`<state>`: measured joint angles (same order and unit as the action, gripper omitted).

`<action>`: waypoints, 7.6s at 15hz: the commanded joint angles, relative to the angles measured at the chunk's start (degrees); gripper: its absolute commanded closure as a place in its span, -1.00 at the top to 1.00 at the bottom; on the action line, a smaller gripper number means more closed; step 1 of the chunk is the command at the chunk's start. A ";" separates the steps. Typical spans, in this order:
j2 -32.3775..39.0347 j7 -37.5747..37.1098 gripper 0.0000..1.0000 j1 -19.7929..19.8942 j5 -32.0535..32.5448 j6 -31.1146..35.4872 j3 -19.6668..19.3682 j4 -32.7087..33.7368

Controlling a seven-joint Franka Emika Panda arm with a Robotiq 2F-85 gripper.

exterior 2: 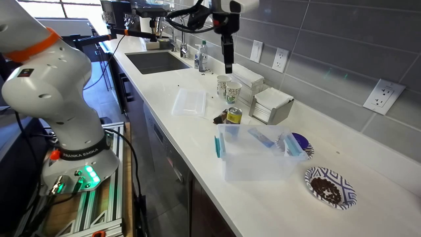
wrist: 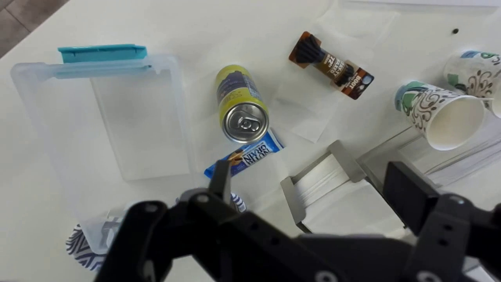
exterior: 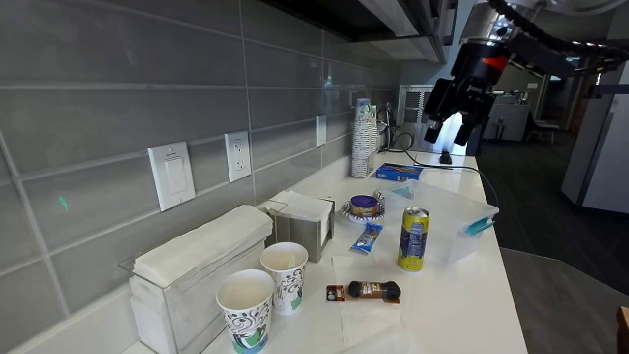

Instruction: Put the yellow and blue can in the clear container.

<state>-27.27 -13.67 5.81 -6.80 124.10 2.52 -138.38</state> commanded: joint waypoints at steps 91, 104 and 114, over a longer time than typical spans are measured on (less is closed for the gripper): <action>10.44 15.25 -0.22 -5.21 1.54 4.53 -1.78 3.70; 4.80 2.51 0.28 0.35 2.16 3.48 -5.80 6.18; 12.01 -11.75 -0.22 5.11 4.38 0.88 -6.16 14.06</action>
<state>-18.32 -21.66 9.68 -2.85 127.56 -3.29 -128.91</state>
